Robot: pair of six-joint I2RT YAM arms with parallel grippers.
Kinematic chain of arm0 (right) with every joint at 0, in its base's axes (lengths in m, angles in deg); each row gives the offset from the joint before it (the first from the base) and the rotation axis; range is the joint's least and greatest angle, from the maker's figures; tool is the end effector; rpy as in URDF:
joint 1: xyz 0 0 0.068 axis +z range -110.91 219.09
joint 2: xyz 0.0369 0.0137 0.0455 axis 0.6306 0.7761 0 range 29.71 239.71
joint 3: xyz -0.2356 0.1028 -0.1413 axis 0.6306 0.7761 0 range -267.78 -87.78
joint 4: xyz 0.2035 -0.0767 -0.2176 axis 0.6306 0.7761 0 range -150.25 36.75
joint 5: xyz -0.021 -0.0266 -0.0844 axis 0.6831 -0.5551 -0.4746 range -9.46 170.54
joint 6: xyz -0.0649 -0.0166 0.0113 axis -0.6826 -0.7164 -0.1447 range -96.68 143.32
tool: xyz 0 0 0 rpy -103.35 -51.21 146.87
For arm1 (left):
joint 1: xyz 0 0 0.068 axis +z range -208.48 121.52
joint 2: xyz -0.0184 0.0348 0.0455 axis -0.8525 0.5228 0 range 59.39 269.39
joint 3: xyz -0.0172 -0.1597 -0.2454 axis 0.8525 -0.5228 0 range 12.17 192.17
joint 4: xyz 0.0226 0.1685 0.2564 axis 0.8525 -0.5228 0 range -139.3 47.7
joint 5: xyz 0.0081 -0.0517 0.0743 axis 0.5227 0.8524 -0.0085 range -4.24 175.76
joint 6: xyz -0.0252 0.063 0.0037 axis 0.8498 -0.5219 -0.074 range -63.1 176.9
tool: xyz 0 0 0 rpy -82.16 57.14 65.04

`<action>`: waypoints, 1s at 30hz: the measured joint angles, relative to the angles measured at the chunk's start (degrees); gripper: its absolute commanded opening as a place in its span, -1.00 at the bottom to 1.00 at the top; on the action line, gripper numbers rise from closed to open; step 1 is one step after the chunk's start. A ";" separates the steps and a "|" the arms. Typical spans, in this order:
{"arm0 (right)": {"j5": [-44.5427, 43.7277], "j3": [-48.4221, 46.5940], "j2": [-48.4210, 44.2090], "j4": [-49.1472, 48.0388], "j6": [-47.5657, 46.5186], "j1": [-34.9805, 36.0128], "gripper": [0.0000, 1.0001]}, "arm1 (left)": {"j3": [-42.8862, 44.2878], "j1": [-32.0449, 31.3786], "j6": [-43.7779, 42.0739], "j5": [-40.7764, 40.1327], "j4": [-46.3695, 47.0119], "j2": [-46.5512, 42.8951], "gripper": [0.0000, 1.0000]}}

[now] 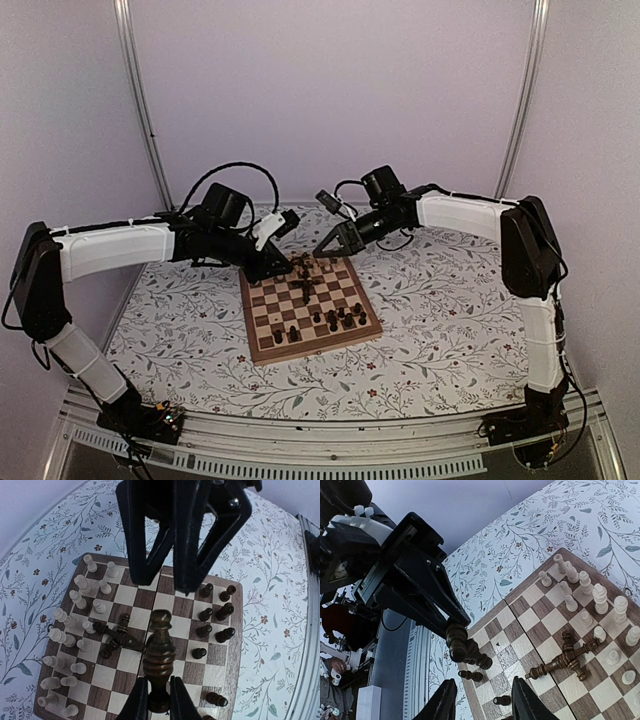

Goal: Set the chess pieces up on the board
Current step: Place the chess piece on the chessboard.

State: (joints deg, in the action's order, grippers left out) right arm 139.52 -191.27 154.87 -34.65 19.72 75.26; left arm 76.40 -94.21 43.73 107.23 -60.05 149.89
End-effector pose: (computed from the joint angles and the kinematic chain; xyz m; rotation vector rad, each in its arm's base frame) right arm 0.4154 0.3616 0.2188 -1.2581 1.9866 1.4982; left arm 0.3148 -0.2511 0.2357 1.1453 2.0621 -0.6323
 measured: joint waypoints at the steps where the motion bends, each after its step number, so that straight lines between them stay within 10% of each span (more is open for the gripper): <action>1: 0.39 -0.39 0.39 0.02 0.46 0.35 -0.24 | 0.00 0.00 0.15 0.35 0.07 0.00 -0.85; 17: 5.05 -2.43 2.64 -2.49 6.27 2.82 -0.84 | 0.00 0.00 0.87 2.51 0.33 0.00 -0.85; 30: 0.39 -0.37 2.51 -3.15 4.15 0.33 -0.88 | 0.02 0.02 0.96 0.72 -1.38 1.07 -0.87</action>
State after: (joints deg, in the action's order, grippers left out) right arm 139.92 -191.64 157.38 -37.80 23.87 75.58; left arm 76.42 -94.19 44.69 107.95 -61.43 150.96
